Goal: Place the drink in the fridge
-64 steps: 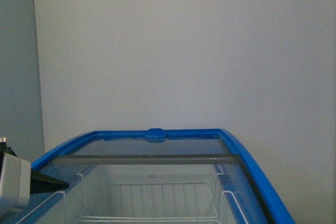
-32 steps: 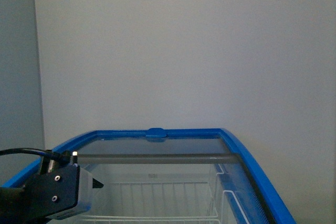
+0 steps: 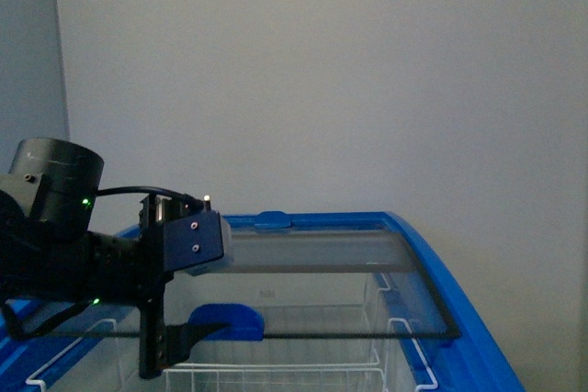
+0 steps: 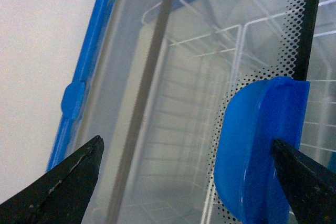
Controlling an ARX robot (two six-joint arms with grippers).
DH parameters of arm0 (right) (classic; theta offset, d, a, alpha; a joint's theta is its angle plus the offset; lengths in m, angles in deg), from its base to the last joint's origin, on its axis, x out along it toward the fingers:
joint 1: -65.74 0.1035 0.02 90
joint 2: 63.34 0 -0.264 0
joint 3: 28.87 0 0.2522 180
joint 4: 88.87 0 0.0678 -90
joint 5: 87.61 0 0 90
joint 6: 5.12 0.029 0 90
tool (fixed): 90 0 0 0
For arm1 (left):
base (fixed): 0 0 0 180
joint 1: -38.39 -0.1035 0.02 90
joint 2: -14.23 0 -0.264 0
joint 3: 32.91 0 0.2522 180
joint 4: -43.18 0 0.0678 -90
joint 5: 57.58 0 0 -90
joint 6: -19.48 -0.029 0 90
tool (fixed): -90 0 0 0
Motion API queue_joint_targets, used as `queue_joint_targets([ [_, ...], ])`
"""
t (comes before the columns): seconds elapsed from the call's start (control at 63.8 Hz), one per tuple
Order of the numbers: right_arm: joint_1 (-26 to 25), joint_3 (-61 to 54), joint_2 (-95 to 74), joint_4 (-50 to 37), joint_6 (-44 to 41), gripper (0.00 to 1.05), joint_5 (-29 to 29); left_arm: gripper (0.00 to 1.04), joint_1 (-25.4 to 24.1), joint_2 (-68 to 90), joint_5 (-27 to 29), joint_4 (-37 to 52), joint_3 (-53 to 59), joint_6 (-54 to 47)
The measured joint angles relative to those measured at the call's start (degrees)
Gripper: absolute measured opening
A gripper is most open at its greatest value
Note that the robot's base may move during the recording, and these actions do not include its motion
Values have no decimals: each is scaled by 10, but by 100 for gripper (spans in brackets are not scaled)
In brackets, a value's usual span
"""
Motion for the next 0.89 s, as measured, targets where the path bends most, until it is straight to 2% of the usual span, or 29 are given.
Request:
queue_joint_targets([
  [0.314, 0, 0, 0, 0, 0, 37, 0, 97, 11, 89, 101, 95, -177, 104],
  [0.439, 0, 0, 0, 0, 0, 37, 0, 97, 10, 78, 163, 161, -182, 226],
  [0.58, 0, 0, 0, 0, 0, 37, 0, 97, 1, 32, 230, 162, -119, 362],
  [0.674, 0, 0, 0, 0, 0, 37, 0, 97, -20, -51, 259, 141, -26, 536],
  [0.8, 0, 0, 0, 0, 0, 37, 0, 97, -45, -163, 245, 117, 89, 671],
  [0.894, 0, 0, 0, 0, 0, 37, 0, 97, -65, -280, 207, 90, 207, 740],
])
